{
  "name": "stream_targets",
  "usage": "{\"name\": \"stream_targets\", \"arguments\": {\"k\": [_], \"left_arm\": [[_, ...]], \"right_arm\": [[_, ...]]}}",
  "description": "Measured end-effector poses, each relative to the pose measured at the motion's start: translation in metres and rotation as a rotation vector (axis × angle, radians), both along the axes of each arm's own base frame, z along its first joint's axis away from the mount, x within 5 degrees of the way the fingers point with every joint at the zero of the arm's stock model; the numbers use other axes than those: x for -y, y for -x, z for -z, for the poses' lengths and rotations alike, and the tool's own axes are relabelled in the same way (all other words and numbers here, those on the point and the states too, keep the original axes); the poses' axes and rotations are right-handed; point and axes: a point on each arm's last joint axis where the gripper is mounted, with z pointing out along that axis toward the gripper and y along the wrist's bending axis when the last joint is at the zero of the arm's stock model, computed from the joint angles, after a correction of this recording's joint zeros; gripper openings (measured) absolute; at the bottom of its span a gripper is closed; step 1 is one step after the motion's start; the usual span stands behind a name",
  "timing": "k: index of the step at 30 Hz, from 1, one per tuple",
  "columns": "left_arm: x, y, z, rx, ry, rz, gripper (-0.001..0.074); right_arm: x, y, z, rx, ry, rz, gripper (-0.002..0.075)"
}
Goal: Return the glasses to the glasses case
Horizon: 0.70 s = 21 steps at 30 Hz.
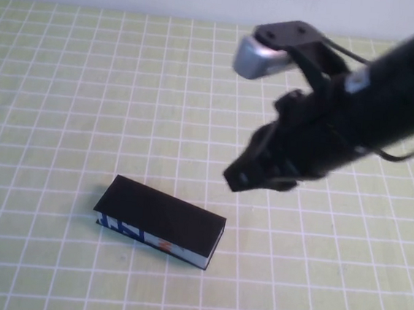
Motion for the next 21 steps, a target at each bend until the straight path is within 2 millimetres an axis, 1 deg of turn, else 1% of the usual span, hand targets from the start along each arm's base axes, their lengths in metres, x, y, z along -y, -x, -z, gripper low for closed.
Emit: {"name": "stream_targets", "arguments": {"k": [2, 4, 8, 11, 13, 16, 18, 21], "left_arm": [[0.0, 0.0, 0.0, -0.003, -0.001, 0.0, -0.0002], [0.0, 0.0, 0.0, -0.003, -0.001, 0.0, -0.0002], [0.0, 0.0, 0.0, -0.003, -0.001, 0.0, -0.0002], [0.0, 0.0, 0.0, -0.003, -0.001, 0.0, -0.0002], [0.0, 0.0, 0.0, -0.003, -0.001, 0.0, -0.0002], [0.0, 0.0, 0.0, -0.003, -0.001, 0.0, -0.0002], [0.0, 0.0, 0.0, -0.003, -0.001, 0.0, -0.0002], [0.0, 0.0, 0.0, -0.003, -0.001, 0.0, -0.0002]], "right_arm": [[0.012, 0.015, -0.007, 0.026, -0.01, 0.022, -0.0011], [0.024, 0.03, -0.008, 0.046, -0.022, 0.045, -0.0011], [0.046, 0.058, 0.0, 0.104, -0.069, 0.11, -0.0011], [0.067, 0.08, 0.009, 0.192, -0.133, 0.18, -0.0011], [0.08, 0.093, 0.021, 0.252, -0.175, 0.235, -0.0011], [0.096, 0.108, 0.045, 0.313, -0.218, 0.308, -0.0011], [0.105, 0.117, 0.06, 0.321, -0.234, 0.337, -0.0011], [0.113, 0.131, 0.083, 0.284, -0.233, 0.352, -0.0011]]}}
